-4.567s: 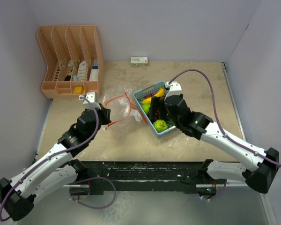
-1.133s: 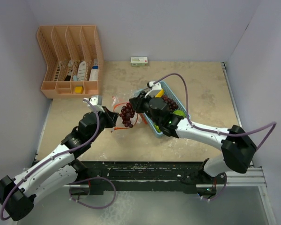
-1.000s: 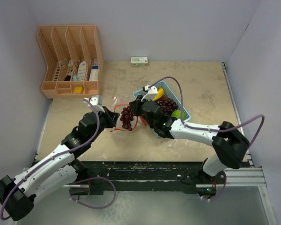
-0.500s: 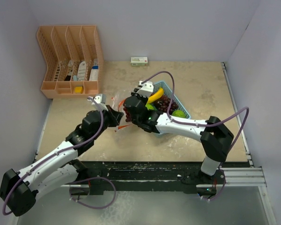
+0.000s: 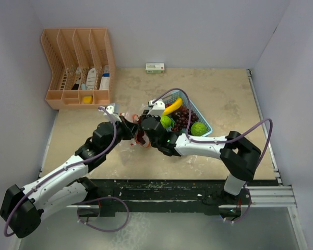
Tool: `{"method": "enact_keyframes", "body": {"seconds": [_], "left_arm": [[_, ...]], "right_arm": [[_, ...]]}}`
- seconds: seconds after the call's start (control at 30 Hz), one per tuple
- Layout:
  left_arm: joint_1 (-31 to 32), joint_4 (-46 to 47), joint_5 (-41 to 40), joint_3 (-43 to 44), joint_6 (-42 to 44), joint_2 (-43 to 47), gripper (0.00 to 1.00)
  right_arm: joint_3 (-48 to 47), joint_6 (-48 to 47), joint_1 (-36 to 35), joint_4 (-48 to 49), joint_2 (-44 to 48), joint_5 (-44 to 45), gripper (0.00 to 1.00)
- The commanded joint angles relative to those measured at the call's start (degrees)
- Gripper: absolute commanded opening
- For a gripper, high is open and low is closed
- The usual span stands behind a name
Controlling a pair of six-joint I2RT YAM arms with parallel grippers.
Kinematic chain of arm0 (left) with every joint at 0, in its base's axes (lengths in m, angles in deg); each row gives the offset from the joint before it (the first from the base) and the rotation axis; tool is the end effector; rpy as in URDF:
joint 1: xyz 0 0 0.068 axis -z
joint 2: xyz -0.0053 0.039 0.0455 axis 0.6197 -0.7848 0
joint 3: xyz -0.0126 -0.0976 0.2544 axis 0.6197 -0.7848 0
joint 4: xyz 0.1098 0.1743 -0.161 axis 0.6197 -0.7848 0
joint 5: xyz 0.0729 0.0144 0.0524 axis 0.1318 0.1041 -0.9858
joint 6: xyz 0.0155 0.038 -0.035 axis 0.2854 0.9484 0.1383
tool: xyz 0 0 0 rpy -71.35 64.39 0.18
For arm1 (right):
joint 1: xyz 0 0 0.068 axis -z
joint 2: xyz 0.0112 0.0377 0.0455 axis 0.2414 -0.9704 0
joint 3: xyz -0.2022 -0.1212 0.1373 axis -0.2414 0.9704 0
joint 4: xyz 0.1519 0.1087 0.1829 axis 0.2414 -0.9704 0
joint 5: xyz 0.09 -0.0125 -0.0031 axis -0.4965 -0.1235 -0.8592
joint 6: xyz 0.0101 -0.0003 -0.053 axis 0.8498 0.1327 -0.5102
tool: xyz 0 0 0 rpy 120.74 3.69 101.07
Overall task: Place the food in the zip-top bag and seal the zipper
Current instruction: Place the fake fruit in the zipper food storage bag.
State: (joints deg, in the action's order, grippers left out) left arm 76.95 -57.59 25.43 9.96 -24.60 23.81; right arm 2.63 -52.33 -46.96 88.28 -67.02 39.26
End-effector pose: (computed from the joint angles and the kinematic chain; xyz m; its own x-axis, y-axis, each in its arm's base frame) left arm 0.1673 -0.1266 0.2653 -0.4802 -0.4862 -0.7300 0.2286 0.7342 -0.6393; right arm 0.2098 0.3270 0.2544 -0.2618 0.4042 -0.8764 -0.1866 0.8697 0.4569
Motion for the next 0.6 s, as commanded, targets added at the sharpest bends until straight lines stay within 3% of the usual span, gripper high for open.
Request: {"method": "enact_keyframes", "body": {"seconds": [0.0,0.1,0.37,0.57], "left_arm": [[0.04,5.62,1.41,1.98,-1.33,-1.1,0.0],[0.09,5.86,1.68,1.32,-1.82,-1.5,0.0],[0.05,-3.44,-3.9,-2.48,-2.35,4.67,0.0],[0.1,-10.2,-10.4,-5.96,-5.84,10.05,0.0]], "right_arm": [[-1.43,-3.47,-1.2,7.07,-0.18,-6.45,0.0],[-3.01,-5.59,-1.63,6.68,-0.6,-9.51,0.01],[-3.28,-7.52,-1.65,0.29,-4.0,-15.9,0.36],[-2.45,-11.18,-1.71,-3.3,0.18,-19.3,0.69]]}}
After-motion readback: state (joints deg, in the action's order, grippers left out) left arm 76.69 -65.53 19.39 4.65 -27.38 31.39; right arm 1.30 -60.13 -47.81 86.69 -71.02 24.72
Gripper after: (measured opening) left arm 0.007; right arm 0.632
